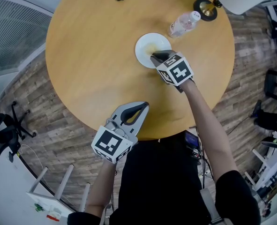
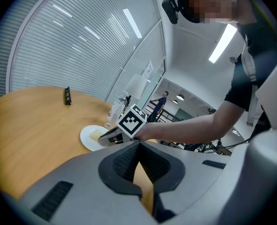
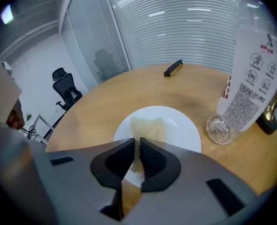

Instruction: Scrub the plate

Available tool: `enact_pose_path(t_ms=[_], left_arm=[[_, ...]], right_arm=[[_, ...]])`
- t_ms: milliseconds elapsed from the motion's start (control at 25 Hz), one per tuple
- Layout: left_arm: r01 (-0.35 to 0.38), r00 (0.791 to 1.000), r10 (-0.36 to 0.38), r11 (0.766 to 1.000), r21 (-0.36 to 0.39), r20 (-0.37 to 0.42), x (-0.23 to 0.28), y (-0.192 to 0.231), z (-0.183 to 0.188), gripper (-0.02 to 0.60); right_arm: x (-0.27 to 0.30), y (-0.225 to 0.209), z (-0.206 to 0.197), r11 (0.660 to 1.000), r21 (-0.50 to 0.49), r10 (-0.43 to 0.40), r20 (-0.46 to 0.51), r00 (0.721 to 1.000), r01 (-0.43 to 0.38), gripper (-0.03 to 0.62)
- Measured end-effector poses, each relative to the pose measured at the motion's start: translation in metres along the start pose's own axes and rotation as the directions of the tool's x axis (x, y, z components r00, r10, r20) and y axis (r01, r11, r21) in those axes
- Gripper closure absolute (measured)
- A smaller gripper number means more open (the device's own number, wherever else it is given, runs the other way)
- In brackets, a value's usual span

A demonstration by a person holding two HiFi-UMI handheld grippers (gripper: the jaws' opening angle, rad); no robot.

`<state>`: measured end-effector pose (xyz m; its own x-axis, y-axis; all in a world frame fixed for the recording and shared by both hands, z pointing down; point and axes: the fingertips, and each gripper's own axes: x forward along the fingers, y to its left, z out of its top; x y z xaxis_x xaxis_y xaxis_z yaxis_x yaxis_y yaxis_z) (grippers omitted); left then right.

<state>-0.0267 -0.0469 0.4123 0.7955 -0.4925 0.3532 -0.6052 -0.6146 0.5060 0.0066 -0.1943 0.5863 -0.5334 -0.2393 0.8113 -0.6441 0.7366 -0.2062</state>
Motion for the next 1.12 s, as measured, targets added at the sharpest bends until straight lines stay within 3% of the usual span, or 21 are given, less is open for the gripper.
enact_pose_path(t_ms=[520, 1120], left_arm=[[-0.003, 1.000, 0.003, 1.000, 0.007, 0.016, -0.004, -0.009, 0.001, 0.575], [0.015, 1.000, -0.015, 1.000, 0.000, 0.020, 0.004, -0.012, 0.002, 0.575]], right_arm=[[0.001, 0.039, -0.005, 0.994, -0.103, 0.047, -0.003, 0.999, -0.047, 0.568], [-0.029, 0.000, -0.036, 0.993, -0.119, 0.004, -0.069, 0.998, -0.012, 0.568]])
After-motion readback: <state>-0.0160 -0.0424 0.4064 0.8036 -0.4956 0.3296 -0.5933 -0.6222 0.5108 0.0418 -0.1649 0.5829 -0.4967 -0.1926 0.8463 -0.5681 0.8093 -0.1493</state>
